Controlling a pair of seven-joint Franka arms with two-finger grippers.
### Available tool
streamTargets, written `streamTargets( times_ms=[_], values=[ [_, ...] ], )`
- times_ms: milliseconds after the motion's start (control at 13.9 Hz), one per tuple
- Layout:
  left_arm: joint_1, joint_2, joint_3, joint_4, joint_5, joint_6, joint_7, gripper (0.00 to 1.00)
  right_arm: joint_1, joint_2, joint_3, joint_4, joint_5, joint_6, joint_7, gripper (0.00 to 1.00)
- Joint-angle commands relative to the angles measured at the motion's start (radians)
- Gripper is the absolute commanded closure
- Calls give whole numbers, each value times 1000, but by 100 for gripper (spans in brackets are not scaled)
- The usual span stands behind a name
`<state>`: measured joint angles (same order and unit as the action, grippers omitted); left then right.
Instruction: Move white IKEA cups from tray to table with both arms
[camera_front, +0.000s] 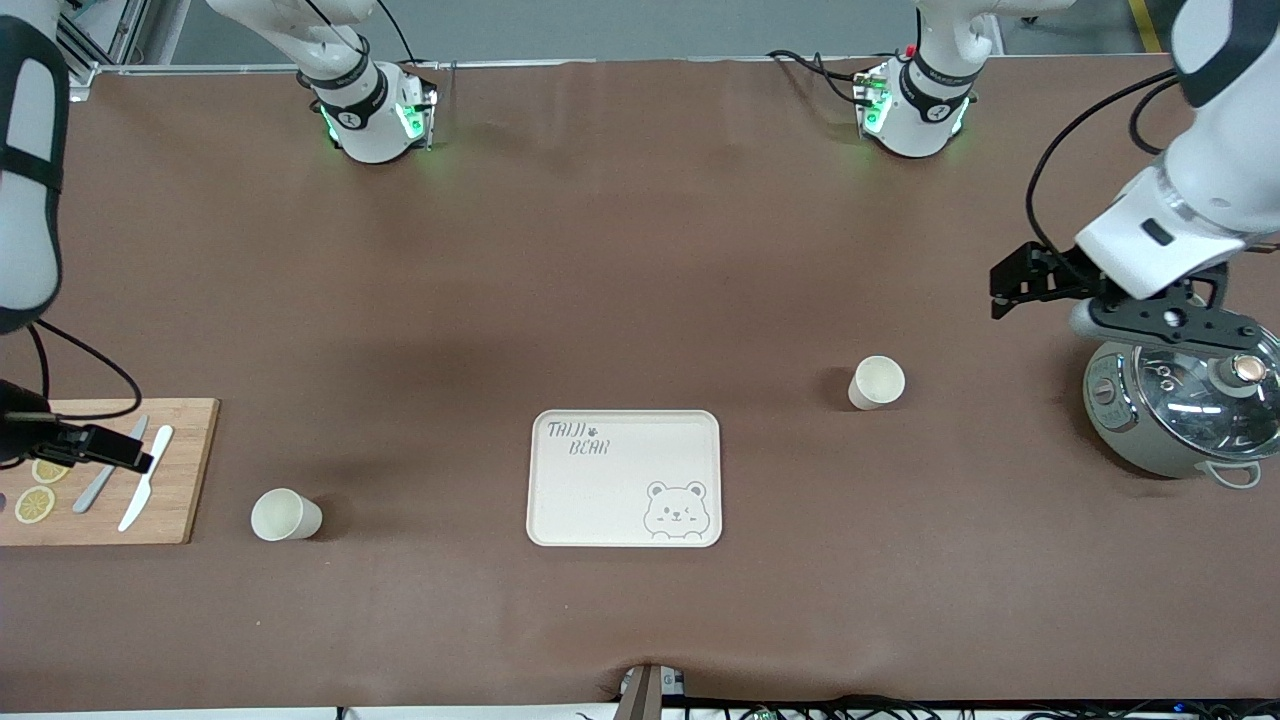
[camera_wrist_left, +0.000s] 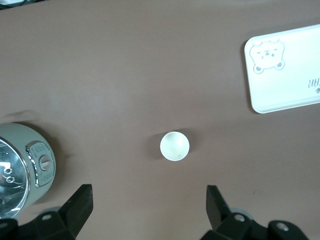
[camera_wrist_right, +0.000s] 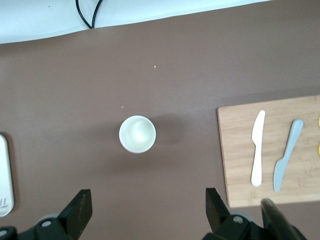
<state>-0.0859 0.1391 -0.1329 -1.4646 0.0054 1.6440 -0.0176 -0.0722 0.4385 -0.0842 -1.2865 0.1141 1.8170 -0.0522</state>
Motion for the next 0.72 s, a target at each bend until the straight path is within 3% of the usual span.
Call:
streamTargets(
  times_ms=[0,359,647],
  values=[
    [18,-70,-16,-114,24,49,-2,0,-12,-81,12,-31,-16,-65,20,0],
    [86,-99,-17,-143,18,60,71,0,-14,-181,12,-36,-57,-185,29,0],
    [97,-99,-17,-145,13,60,73,0,-4,-332,17,-170,-88,-196,32,0]
  ],
)
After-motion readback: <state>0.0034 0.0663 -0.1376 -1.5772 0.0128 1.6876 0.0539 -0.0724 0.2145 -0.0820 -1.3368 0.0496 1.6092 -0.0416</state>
